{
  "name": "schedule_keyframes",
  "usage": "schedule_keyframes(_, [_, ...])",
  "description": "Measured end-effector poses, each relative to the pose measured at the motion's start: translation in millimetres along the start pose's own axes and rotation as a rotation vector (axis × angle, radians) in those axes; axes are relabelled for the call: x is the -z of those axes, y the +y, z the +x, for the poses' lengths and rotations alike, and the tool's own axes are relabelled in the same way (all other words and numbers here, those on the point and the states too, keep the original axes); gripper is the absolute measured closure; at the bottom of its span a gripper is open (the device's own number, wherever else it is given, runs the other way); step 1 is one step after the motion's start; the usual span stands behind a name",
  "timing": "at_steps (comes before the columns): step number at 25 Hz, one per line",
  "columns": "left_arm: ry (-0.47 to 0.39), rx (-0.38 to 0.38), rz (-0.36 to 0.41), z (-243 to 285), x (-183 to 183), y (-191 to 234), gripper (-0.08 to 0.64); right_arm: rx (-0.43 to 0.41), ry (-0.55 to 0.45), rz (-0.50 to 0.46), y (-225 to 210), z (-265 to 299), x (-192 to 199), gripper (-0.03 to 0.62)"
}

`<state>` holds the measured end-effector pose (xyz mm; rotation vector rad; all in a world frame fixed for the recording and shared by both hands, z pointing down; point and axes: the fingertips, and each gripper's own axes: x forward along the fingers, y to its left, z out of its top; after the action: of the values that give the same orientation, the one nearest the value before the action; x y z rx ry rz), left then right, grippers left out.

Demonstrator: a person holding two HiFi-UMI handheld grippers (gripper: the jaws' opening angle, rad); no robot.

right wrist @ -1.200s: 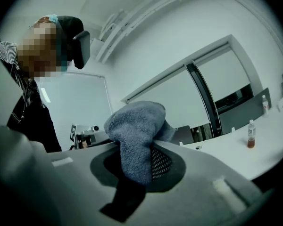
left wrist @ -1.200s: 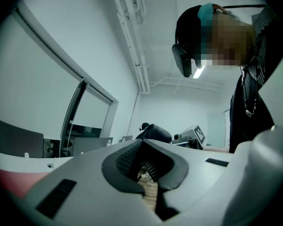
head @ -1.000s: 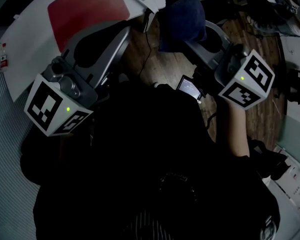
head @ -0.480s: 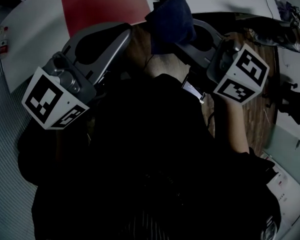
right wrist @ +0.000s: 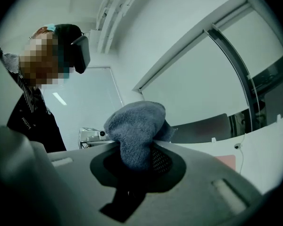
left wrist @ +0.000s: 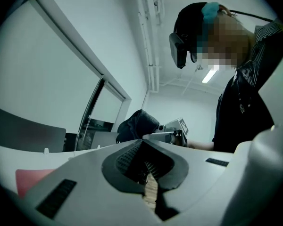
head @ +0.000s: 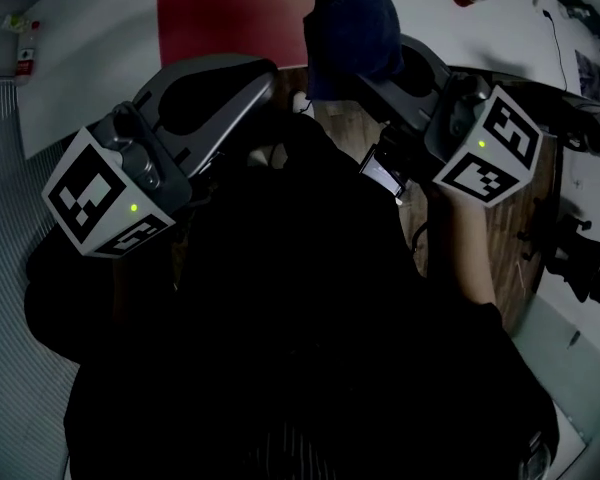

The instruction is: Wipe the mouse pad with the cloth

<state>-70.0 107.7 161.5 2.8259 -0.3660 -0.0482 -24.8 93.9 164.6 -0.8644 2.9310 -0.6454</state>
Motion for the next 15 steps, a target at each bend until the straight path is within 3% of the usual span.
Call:
schedule_keyframes(8, [-0.017,-0.152,-0.027,39,-19,78,0.552,-0.124,0.005,0.006,-88,27,-39,0.523])
schedule_keyframes(15, [-0.033,-0.268,-0.009,44,-22,87,0.552,-0.245,0.021,0.000,-101,40,-48,0.523])
